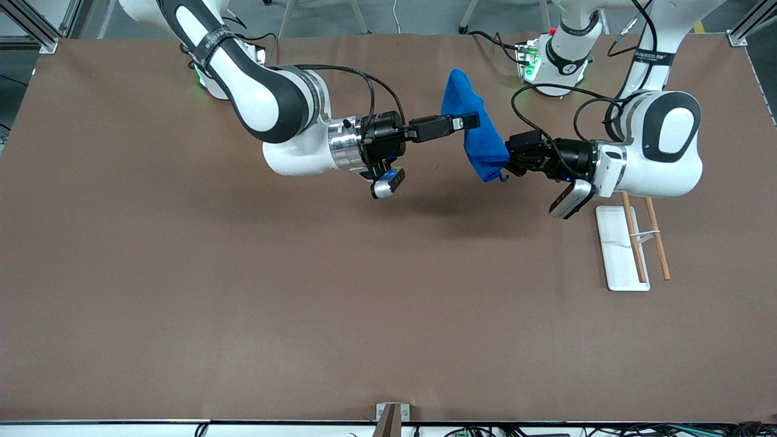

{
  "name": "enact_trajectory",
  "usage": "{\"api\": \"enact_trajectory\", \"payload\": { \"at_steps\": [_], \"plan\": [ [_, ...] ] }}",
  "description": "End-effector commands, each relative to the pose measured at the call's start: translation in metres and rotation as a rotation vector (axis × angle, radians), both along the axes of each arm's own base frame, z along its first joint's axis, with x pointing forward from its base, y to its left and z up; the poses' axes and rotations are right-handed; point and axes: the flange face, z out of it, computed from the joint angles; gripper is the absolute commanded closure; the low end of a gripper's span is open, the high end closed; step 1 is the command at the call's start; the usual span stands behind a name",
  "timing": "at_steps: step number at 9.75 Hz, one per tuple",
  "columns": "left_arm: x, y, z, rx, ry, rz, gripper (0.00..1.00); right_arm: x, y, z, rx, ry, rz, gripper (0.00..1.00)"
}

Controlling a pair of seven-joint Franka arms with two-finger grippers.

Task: Right arm passes towel to left arm to hang
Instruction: 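Close the left gripper on the towel beside the right gripper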

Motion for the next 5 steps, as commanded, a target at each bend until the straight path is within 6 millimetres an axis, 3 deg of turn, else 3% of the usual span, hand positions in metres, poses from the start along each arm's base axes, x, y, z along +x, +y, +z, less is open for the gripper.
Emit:
{"api": "enact_trajectory", "payload": {
  "at_steps": [1, 2, 3, 5],
  "plan": [
    [0.005, 0.006, -0.005, 0.127, -0.018, -0.008, 1.0, -0.001, -0.002, 0.004, 0.014, -0.001, -0.019, 0.8],
    [0.004, 0.007, -0.006, 0.156, -0.024, -0.024, 1.0, 0.002, -0.007, 0.0, -0.006, -0.007, -0.025, 0.27],
    [0.004, 0.007, -0.006, 0.163, -0.026, -0.029, 1.0, 0.006, -0.015, -0.002, -0.05, -0.029, -0.029, 0.0],
    [0.013, 0.008, 0.0, 0.255, -0.047, -0.043, 1.0, 0.025, -0.046, 0.002, -0.176, -0.104, -0.009, 0.0]
  ]
}}
